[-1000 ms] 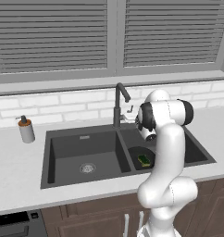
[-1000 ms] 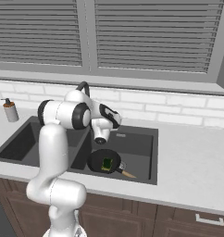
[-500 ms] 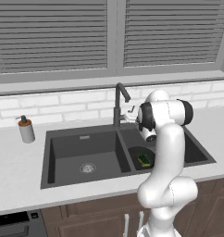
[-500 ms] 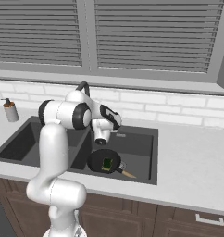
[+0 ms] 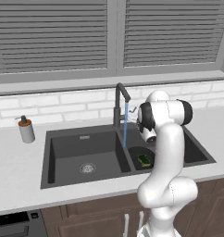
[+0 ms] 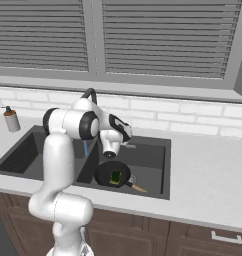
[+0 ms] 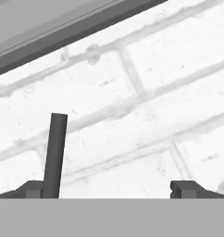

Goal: Pick the pan and sponge and place them into the sink. Then turn on the water.

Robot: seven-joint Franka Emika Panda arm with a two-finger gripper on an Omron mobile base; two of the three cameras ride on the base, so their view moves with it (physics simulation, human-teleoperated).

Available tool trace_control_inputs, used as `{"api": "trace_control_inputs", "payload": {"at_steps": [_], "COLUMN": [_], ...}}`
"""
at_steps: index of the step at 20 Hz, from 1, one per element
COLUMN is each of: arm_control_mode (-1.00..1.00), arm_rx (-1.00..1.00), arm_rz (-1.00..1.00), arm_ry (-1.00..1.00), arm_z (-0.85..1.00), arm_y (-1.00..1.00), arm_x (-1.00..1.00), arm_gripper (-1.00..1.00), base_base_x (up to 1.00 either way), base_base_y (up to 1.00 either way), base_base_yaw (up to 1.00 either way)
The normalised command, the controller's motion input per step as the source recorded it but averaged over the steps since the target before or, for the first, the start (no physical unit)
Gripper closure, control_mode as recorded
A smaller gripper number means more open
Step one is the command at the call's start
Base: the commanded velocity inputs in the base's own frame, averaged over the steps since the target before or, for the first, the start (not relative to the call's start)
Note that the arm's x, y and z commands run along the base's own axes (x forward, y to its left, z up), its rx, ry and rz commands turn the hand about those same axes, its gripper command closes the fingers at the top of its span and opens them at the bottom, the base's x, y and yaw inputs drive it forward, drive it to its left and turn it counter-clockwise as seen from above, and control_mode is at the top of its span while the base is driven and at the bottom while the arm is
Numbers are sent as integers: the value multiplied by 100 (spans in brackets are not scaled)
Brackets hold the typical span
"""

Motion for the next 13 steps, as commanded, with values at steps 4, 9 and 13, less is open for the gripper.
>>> {"api": "trace_control_inputs", "payload": {"at_steps": [4,9,13], "arm_control_mode": [-100,-100,-100], "arm_rx": [12,6,0], "arm_rz": [0,0,-2], "arm_ry": [0,0,0], "arm_z": [-27,-25,-4], "arm_y": [-100,-100,-76], "arm_x": [-2,-2,0], "arm_gripper": [-100,-100,-100], "base_base_x": [0,0,0], "base_base_y": [0,0,0], "base_base_yaw": [0,0,0]}}
